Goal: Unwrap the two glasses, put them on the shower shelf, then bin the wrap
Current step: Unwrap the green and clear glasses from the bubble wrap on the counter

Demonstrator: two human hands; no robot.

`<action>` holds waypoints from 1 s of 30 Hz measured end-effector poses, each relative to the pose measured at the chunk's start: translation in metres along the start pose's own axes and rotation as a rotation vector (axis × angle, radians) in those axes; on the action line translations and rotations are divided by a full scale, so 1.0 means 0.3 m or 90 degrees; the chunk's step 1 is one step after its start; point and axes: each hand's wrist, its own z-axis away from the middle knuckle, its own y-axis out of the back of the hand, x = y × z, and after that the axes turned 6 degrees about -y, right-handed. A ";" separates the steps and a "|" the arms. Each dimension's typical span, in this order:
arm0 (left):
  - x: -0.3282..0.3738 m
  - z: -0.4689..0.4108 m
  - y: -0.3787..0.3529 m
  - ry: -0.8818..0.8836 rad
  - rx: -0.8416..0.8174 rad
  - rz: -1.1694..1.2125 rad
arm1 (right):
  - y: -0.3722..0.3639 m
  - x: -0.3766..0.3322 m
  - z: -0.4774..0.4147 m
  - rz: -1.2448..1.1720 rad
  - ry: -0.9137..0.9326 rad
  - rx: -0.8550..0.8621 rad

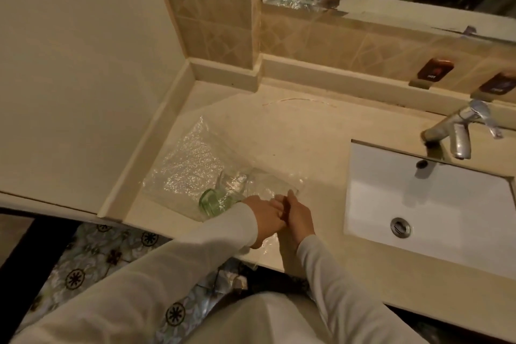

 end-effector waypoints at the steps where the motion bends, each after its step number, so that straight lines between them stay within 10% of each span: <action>1: -0.007 -0.012 0.002 0.004 -0.008 -0.008 | -0.004 -0.023 -0.006 -0.045 -0.016 -0.023; 20: -0.188 -0.052 0.106 0.068 0.238 0.115 | -0.115 -0.382 -0.065 0.244 0.186 -0.138; 30: -0.261 0.074 -0.041 0.187 0.545 0.394 | -0.030 -0.263 -0.059 0.310 0.154 -0.124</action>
